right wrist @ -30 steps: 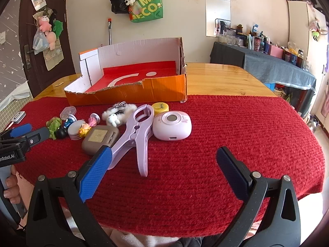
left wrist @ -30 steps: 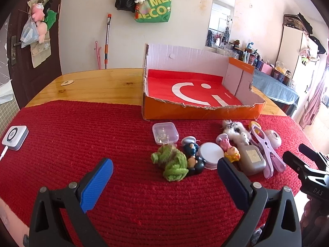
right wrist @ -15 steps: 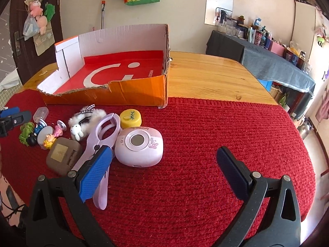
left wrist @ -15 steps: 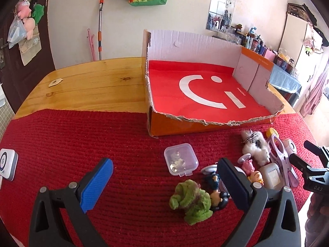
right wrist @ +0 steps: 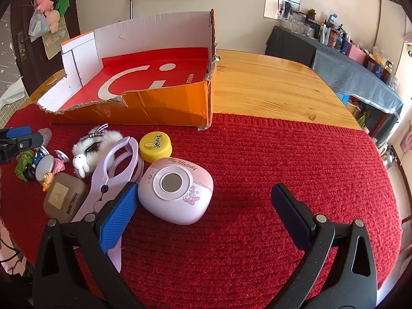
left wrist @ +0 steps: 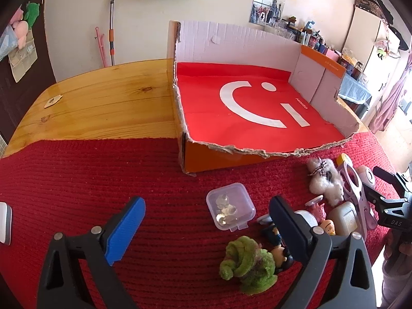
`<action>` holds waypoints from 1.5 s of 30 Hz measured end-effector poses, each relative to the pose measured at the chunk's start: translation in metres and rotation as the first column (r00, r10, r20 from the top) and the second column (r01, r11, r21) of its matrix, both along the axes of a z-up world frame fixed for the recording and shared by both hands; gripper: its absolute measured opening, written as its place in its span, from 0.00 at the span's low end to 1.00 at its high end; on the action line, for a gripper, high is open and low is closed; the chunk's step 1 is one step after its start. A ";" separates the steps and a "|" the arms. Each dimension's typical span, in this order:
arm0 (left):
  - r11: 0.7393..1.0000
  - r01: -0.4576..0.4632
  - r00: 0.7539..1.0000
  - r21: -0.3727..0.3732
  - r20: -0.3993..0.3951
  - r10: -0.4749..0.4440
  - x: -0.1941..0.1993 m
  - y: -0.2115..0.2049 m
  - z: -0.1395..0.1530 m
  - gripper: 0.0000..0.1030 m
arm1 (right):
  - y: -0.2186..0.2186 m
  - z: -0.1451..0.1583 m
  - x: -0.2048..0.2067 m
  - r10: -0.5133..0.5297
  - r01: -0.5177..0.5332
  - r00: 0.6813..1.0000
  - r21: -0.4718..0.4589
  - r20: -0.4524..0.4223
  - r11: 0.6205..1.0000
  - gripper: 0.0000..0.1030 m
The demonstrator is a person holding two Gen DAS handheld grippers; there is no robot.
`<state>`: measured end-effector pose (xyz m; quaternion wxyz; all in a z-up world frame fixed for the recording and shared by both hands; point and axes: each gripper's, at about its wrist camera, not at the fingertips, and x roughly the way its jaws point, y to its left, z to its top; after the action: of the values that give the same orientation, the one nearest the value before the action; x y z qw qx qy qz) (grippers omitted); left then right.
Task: Organize objects
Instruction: 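Grasp the clear plastic box with the left tool while the right tool grasps the pink round device, then carry both items into the cardboard box and open both tools to release them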
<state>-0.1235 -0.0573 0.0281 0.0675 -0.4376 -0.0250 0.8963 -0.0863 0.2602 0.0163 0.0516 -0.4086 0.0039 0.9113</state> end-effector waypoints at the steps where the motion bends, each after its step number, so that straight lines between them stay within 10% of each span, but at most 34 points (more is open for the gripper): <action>1: 1.000 -0.004 1.000 -0.009 -0.002 0.004 0.000 -0.001 0.000 0.96 | 0.001 0.000 -0.001 0.000 0.000 1.000 -0.003 0.002 1.000 1.00; 15: 0.996 0.034 0.999 -0.080 0.007 -0.033 -0.007 0.008 -0.011 0.80 | -0.001 0.000 -0.003 0.006 -0.006 1.000 -0.009 -0.004 1.000 0.96; 23: 0.995 0.065 0.997 -0.070 -0.036 -0.068 0.004 0.016 -0.008 0.41 | -0.010 0.001 0.000 0.038 -0.039 0.999 -0.027 -0.026 0.999 0.53; 45: 0.992 0.113 0.981 -0.061 -0.154 -0.121 0.024 0.026 0.040 0.41 | -0.007 0.031 0.006 0.040 -0.049 0.995 -0.092 -0.093 0.995 0.53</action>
<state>-0.0995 -0.0311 0.0681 0.1104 -0.3677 0.0296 0.9229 -0.0804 0.2529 0.0475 0.0116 -0.3684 0.0402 0.9287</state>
